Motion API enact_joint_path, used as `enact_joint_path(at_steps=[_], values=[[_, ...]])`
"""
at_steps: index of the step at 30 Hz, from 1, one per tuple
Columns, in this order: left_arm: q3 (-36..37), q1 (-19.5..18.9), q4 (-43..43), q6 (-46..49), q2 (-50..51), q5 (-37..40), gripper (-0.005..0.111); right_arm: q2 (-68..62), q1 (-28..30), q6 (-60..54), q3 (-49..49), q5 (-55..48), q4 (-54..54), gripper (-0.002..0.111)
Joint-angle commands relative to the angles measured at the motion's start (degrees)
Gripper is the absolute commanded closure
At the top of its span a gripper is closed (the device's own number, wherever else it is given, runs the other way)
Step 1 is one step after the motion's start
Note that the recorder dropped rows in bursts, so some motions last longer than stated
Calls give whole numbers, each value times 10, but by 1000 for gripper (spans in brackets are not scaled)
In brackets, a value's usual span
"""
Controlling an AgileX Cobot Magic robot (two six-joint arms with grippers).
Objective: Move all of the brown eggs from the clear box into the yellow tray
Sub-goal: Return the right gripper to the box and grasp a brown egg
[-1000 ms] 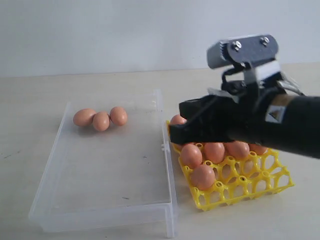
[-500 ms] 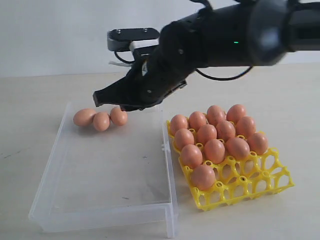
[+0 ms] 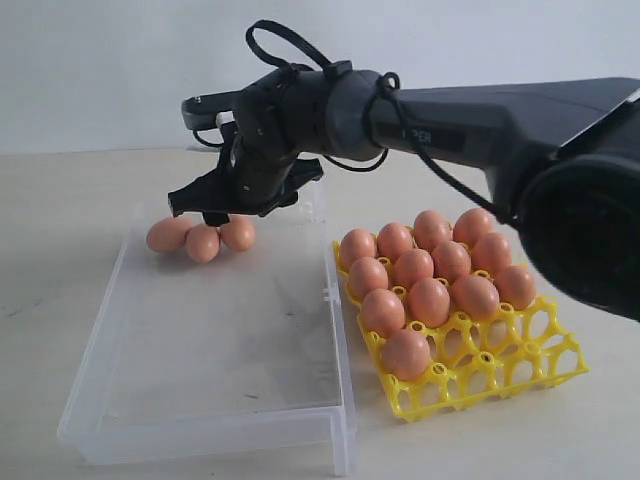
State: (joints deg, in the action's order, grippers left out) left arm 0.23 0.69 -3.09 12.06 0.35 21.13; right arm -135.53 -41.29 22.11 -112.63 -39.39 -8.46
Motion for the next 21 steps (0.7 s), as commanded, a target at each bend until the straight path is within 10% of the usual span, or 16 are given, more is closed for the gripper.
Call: enact_joint_path(at_steps=[1,21], values=[[-2,-1,-4,-3,-3,-5,107,-42,6,15,-59,-39,-6,47],[-2,-1,-4,-3,-3,-5,107,-96,6,4,-100,-30,8,53]])
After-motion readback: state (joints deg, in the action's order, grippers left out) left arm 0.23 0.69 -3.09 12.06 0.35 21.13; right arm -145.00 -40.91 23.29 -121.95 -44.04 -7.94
